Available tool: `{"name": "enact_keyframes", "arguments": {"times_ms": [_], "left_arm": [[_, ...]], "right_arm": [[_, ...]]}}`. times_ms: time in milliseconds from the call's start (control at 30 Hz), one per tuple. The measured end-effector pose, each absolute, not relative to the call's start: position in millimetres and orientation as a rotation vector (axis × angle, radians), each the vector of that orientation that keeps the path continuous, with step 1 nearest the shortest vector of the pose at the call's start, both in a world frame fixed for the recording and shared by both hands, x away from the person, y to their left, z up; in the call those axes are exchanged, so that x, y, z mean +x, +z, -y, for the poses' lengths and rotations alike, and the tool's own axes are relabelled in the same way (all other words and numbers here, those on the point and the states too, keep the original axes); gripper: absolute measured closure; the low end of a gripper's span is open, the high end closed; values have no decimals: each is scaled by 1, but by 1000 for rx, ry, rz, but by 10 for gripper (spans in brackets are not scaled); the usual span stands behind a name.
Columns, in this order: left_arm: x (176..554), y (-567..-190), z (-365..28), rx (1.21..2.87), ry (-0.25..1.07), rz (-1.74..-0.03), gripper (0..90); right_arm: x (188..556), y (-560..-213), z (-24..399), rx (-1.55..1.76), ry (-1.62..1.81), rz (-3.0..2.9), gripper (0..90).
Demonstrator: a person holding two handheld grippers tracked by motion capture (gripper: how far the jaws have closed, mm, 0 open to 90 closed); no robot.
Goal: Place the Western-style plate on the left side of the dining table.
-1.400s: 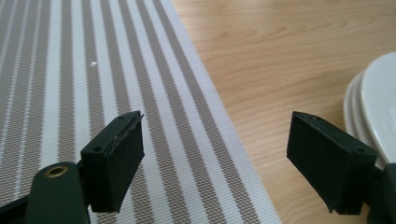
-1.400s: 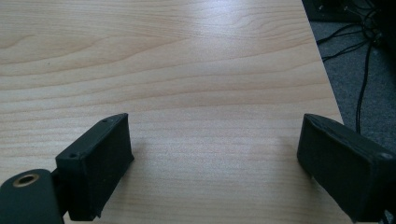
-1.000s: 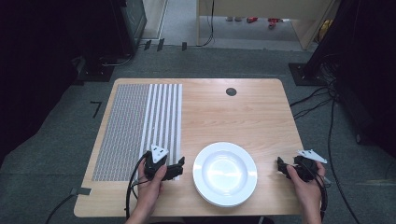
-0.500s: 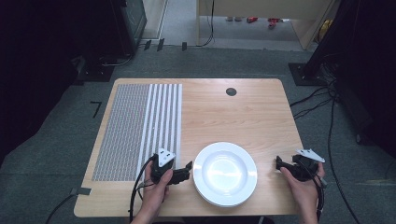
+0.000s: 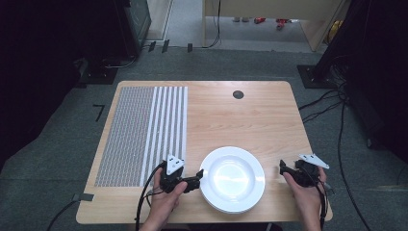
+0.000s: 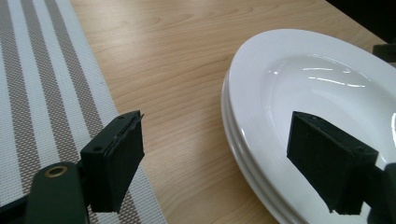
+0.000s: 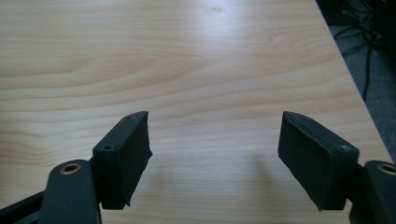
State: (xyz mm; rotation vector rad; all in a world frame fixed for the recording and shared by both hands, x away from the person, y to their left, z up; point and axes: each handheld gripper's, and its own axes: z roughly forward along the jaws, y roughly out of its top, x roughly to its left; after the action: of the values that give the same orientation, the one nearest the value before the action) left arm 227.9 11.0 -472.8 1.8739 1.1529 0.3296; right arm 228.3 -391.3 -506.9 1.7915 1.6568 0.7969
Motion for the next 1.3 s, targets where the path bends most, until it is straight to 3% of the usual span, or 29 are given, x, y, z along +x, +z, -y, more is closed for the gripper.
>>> {"name": "enact_keyframes", "arguments": {"times_ms": [367,533,800,900,1300], "left_arm": [[225,-476,-4,1891,261,-1115,190],[224,-478,-3,1892,236,-1103,270],[219,-482,0,1899,208,-1072,475],[219,-485,1,1910,199,-1080,517],[218,-487,0,1895,166,-1079,564]], "right_arm": [[209,-484,356,1675,1106,-1713,462],[203,-485,344,1681,1240,-1781,577],[199,-490,336,1713,1244,-1838,588],[198,-491,338,1734,1327,-1814,647],[190,-496,345,1833,1441,-1765,764]]}}
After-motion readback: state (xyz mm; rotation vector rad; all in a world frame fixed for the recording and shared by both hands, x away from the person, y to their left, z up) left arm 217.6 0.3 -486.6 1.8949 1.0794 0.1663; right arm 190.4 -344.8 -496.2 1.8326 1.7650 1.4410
